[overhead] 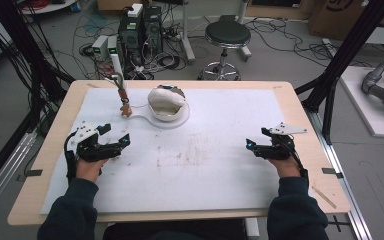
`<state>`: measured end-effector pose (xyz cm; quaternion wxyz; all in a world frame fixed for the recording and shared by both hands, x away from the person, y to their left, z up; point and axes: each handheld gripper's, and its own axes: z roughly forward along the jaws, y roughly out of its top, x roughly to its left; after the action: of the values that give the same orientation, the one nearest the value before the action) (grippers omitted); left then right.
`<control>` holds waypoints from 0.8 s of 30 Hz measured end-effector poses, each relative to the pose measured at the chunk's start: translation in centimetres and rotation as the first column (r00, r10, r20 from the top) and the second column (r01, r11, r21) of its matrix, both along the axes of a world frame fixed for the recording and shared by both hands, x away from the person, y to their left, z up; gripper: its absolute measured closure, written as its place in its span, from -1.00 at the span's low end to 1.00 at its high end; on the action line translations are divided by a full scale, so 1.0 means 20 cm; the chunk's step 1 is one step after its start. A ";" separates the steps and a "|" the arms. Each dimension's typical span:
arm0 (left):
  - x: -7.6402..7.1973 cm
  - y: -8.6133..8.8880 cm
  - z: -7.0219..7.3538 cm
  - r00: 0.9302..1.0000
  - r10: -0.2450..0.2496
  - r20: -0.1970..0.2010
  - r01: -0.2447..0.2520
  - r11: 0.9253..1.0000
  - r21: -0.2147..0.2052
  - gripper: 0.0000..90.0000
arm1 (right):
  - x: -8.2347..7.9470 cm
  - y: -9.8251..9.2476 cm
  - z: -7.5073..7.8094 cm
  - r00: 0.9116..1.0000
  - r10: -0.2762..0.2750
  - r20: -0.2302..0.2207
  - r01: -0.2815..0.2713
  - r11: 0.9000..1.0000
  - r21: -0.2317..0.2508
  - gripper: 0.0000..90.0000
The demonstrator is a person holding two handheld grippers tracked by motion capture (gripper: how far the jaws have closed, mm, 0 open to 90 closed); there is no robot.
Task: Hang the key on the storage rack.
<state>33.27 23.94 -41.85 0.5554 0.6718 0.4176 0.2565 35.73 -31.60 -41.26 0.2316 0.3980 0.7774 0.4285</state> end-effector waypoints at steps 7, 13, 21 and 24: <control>0.00 0.01 0.00 1.000 0.009 -0.005 -0.009 1.000 -0.002 -0.72 | -0.01 0.01 0.00 1.000 -0.006 -0.002 0.006 1.000 -0.008 -0.52; -0.01 0.02 -0.01 1.000 0.009 -0.013 -0.009 1.000 -0.005 -0.71 | -0.01 0.02 0.01 1.000 -0.003 0.006 0.003 1.000 -0.012 -0.52; -0.01 0.02 -0.01 1.000 0.009 -0.011 -0.009 1.000 0.000 -0.71 | -0.01 0.02 0.01 1.000 -0.002 0.009 0.002 1.000 -0.009 -0.52; -0.01 0.02 -0.01 1.000 0.007 -0.011 -0.007 1.000 0.001 -0.71 | -0.01 0.02 0.01 1.000 -0.003 0.006 0.003 1.000 -0.010 -0.52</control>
<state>33.01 24.39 -42.09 0.5517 0.6720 0.4231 0.2550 35.51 -31.24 -41.06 0.2368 0.3968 0.7782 0.4253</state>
